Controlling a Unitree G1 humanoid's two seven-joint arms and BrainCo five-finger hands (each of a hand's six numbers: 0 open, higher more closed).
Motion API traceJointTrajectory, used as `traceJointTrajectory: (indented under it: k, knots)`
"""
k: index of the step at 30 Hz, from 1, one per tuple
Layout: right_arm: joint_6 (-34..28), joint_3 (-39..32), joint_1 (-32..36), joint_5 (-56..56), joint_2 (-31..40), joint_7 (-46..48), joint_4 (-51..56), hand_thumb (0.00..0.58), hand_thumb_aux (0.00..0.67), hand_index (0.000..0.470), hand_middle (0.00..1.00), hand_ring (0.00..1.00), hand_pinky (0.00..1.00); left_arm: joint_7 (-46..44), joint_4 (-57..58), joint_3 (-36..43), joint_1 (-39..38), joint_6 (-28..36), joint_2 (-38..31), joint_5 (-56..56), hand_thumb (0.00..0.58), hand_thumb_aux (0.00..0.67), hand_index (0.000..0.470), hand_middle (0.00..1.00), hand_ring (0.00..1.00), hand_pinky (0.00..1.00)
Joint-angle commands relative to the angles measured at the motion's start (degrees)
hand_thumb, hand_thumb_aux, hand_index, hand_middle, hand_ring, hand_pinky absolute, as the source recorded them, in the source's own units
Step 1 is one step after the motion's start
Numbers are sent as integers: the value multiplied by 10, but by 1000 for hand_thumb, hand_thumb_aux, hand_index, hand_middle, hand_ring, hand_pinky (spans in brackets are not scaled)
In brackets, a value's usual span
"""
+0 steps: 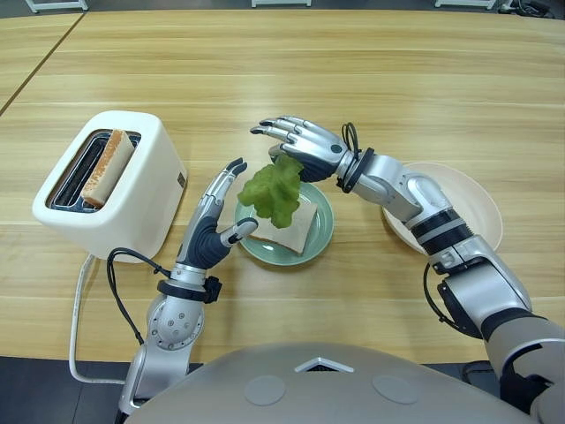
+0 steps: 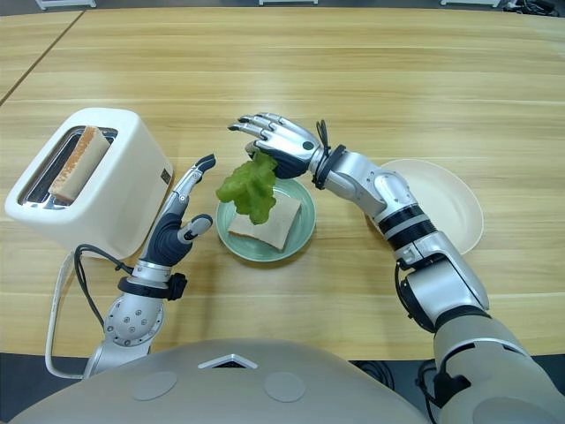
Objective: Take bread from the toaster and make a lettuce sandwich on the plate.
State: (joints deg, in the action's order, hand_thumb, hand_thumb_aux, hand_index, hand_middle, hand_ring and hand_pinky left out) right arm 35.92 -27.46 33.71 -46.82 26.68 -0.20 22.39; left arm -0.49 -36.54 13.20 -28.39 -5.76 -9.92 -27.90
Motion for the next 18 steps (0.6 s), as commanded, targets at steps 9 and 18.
traceJointTrajectory:
  k: [9,18]
  knots:
    - [30,-65,3,-94,25,-62,88,580,670,470,0,0,0,-4,2,1,-5,3,2,3,0,0,0,0,0,0]
    - [28,-99,10,-186,55,-161,60,580,670,470,0,0,0,-9,6,1,-1,3,0,6,0,0,0,0,0,0]
